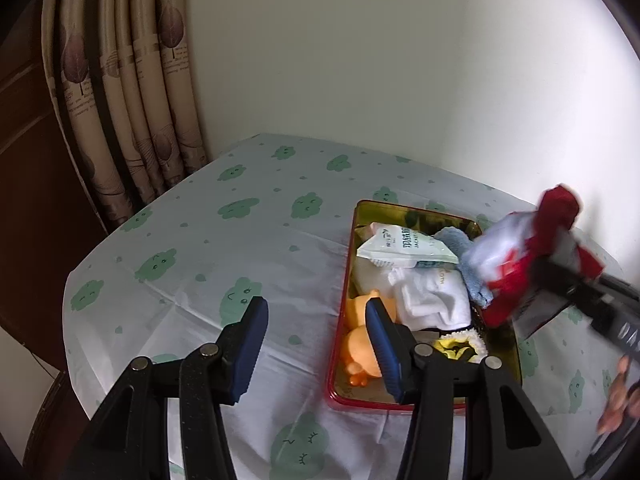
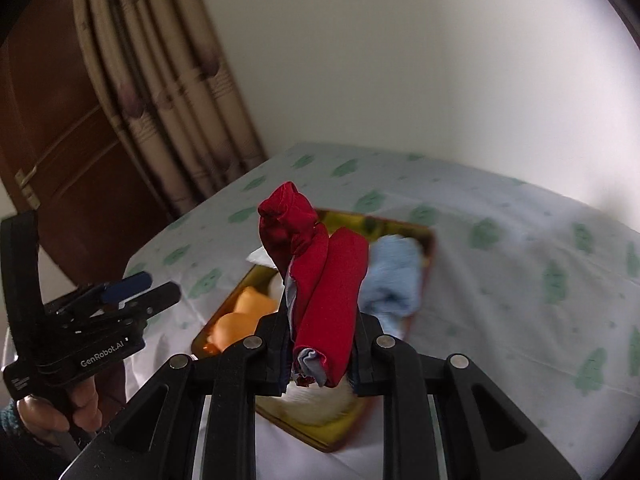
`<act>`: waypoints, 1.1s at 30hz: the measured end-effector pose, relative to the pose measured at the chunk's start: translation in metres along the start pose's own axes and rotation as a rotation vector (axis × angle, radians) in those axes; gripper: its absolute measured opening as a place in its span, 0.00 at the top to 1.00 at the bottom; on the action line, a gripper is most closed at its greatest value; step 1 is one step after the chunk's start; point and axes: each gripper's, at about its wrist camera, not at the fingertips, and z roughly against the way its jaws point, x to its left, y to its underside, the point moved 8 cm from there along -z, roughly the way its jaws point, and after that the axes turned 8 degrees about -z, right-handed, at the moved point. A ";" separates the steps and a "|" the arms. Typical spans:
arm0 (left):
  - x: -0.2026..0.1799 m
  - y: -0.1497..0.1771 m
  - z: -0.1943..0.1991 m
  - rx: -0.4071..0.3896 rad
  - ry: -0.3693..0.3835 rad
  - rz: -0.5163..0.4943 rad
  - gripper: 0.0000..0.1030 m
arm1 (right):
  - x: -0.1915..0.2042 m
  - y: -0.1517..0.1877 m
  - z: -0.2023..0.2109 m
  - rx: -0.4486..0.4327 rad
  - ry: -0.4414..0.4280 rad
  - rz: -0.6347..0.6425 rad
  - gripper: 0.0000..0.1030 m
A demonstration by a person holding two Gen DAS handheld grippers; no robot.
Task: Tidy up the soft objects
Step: 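Lower the red pouch into the gold tin and open the right gripper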
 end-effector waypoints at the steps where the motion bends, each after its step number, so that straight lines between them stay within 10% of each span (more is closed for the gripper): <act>1: 0.001 0.001 -0.001 0.003 -0.005 0.003 0.50 | 0.005 0.003 -0.008 0.015 -0.006 0.005 0.82; 11: 0.003 0.008 -0.004 0.017 -0.079 -0.027 0.50 | -0.005 0.026 -0.051 0.103 0.061 -0.006 0.71; 16: -0.003 0.011 -0.003 0.004 -0.078 -0.043 0.50 | -0.010 0.024 -0.043 0.058 0.157 0.048 0.30; 33: -0.005 0.014 0.003 -0.005 -0.083 -0.035 0.50 | -0.004 0.039 -0.006 0.024 0.306 0.075 0.10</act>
